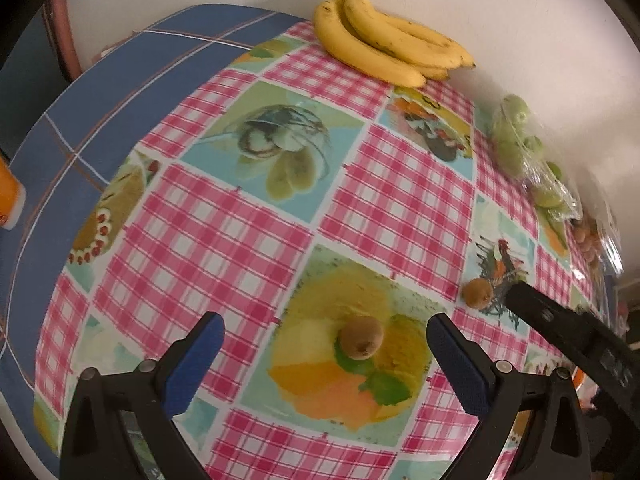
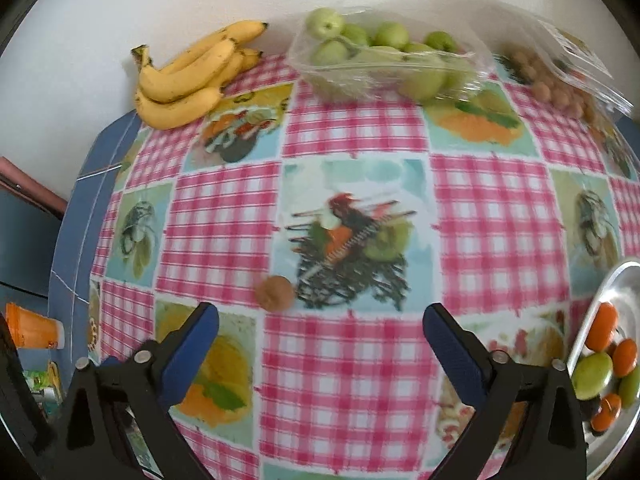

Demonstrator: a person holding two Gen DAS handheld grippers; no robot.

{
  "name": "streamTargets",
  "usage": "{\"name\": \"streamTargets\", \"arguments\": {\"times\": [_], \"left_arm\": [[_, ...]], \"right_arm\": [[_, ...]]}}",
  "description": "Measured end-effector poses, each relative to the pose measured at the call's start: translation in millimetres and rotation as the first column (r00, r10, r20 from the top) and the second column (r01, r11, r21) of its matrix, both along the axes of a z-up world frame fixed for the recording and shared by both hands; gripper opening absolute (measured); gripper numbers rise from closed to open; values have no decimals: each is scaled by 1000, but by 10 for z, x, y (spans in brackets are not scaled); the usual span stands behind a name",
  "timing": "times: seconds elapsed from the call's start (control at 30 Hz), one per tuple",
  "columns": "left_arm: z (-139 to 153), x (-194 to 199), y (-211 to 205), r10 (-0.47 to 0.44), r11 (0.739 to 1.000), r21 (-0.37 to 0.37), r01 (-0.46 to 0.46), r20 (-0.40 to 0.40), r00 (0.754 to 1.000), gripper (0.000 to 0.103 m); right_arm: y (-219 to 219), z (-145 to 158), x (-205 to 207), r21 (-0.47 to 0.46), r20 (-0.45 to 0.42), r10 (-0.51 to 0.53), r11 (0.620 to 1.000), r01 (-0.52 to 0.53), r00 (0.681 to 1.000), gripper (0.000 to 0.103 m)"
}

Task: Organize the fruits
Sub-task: 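Close the left gripper on a small brown fruit while the right grasps another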

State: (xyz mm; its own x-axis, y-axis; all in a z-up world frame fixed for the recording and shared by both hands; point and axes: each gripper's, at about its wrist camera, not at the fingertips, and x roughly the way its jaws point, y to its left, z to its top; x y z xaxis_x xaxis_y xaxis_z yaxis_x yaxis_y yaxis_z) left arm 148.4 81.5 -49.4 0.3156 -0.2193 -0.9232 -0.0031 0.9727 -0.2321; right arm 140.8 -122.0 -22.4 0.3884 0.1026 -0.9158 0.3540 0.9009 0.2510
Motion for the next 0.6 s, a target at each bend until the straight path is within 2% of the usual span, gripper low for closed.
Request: {"name": "streamTargets", "arguments": {"times": [0.17,0.23,0.37,0.43,0.53,0.6], "left_arm": [[-53,0,-101,-30,999,-18,30,-13,999,90],[-83,5,-130,-40,999,-27,39,-19,999,86],[-139,17,-173,-58,997,-50,56,-32,998,70],[-159,17,-188,-61,997,-55,59,-34,998,63],[-171,25,-204,-70,996,-52,68,-29,997,51],[-175,30,-206,-72,996,-53,70,-27,997,40]], "right_arm": [[102,-119,152,8,-27,30,1000,-29,999,66],[140,-163,196,6,-35,42,999,-42,998,60],[197,-232,255,5,-48,60,998,-60,997,48],[228,-258,283,-7,-54,70,997,-71,996,47],[257,-262,307,-21,-55,85,996,-86,995,40],[269,-268,335,-24,-56,86,996,-87,995,33]]}}
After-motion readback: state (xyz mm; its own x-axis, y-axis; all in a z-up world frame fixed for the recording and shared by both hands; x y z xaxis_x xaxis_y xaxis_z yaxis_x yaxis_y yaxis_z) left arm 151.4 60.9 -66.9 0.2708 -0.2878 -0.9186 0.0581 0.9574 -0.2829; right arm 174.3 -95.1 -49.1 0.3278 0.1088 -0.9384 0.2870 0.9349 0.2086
